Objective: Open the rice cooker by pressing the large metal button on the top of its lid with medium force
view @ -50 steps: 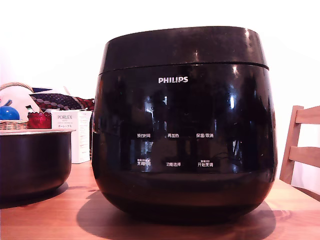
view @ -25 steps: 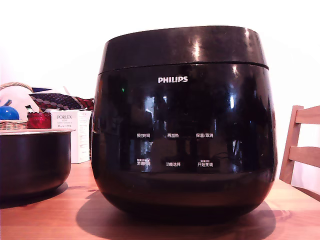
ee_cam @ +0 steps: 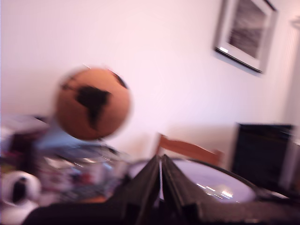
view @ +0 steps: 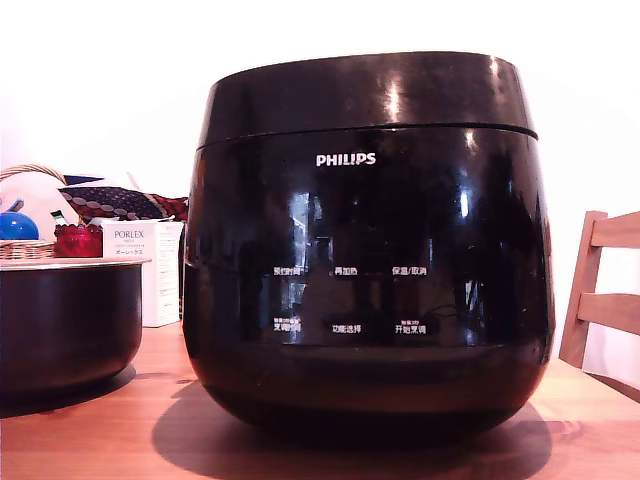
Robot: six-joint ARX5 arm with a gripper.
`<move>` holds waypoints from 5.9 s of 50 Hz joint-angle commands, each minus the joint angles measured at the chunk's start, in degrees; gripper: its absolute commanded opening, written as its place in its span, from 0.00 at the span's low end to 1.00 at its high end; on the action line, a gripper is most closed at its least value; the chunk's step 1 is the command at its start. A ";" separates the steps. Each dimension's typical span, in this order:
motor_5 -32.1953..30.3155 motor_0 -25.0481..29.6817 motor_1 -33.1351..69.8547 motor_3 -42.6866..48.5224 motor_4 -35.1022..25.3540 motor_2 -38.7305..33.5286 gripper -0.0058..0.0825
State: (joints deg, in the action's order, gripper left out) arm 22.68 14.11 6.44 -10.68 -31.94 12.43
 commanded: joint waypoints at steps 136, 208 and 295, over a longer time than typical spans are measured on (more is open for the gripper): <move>-25.90 40.76 66.01 9.07 30.03 27.69 0.04; -22.01 40.74 60.02 4.92 32.50 27.69 0.04; -23.17 15.61 42.27 10.88 38.86 27.69 0.04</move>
State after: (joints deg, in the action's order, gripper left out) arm -0.21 30.63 48.77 -0.16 6.98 41.80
